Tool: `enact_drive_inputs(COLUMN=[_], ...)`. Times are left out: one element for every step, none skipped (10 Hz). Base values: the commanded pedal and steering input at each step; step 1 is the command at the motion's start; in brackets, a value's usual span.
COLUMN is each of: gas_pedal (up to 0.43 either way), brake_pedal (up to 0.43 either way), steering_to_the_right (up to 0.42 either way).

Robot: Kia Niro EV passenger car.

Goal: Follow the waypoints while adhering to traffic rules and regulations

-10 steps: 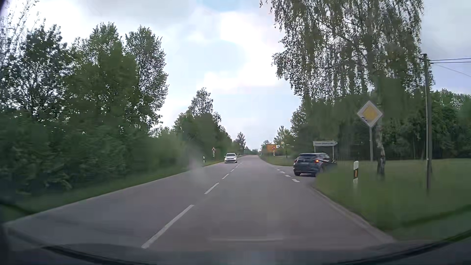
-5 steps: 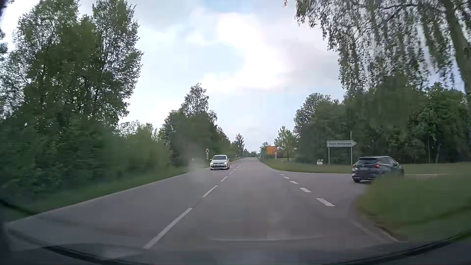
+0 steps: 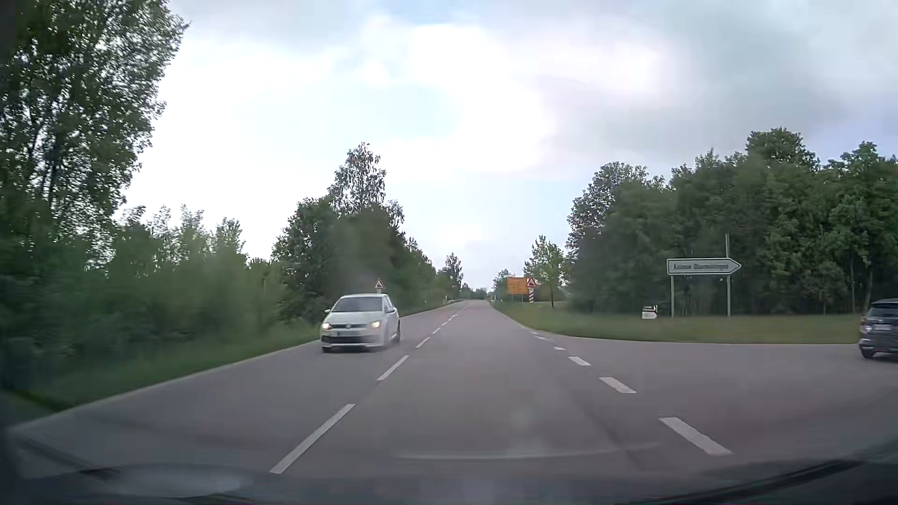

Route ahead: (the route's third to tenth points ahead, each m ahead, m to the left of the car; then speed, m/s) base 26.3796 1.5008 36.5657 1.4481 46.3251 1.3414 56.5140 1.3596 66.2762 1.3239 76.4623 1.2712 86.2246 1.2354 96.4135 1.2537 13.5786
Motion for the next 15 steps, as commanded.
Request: enact_drive_inputs(gas_pedal=[0.331, 0.331, 0.331, 0.331, 0.311, 0.299, 0.280, 0.280, 0.268, 0.268, 0.260, 0.260, 0.240, 0.240, 0.240], brake_pedal=[0.000, 0.000, 0.000, 0.000, 0.000, 0.000, 0.000, 0.000, 0.000, 0.000, 0.000, 0.000, 0.000, 0.000, 0.000], steering_to_the_right=[0.002, 0.002, 0.001, 0.001, 0.001, 0.001, 0.001, 0.001, 0.000, 0.000, 0.000, 0.000, 0.000, 0.000, 0.000])
